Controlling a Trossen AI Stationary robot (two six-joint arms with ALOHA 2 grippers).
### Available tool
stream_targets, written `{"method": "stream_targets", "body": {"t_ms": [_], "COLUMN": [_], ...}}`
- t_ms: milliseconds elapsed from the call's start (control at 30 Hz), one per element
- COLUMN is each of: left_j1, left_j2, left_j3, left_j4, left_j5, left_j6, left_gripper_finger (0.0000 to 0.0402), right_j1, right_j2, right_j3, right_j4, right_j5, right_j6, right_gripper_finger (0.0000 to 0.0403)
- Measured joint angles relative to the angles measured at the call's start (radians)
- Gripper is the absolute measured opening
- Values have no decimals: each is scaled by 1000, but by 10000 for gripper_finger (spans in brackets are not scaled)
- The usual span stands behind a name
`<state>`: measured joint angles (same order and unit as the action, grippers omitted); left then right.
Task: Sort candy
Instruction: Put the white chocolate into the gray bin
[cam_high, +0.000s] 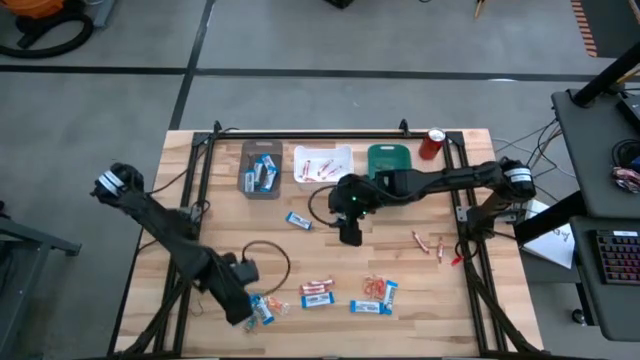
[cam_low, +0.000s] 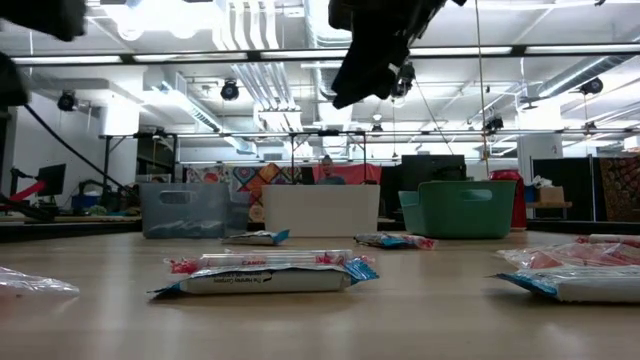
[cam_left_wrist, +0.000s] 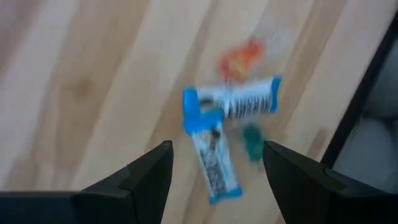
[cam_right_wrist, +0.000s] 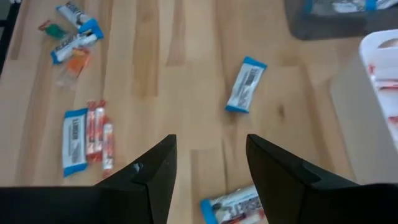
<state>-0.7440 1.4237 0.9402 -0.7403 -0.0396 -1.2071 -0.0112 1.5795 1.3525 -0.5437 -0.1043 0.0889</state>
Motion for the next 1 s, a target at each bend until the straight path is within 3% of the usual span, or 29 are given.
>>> {"method": "stream_targets", "body": {"t_ms": [333, 800, 1000], "left_j1": [-100, -120, -125], "left_j2": [193, 212, 212], "left_j3": [67, 34, -23], "left_j4": [-2, 19, 110], "left_j5": [55, -33, -50], "left_j6": [-9, -66, -107], "left_gripper_finger": [230, 230, 230], "right_j1": [38, 46, 53], "right_j2": [0, 0, 0], "right_j3": [0, 0, 0], "right_j4": [-27, -24, -24], "right_j5": [1, 3, 3], "right_j6": [40, 61, 71], "right_gripper_finger": [185, 185, 185]}}
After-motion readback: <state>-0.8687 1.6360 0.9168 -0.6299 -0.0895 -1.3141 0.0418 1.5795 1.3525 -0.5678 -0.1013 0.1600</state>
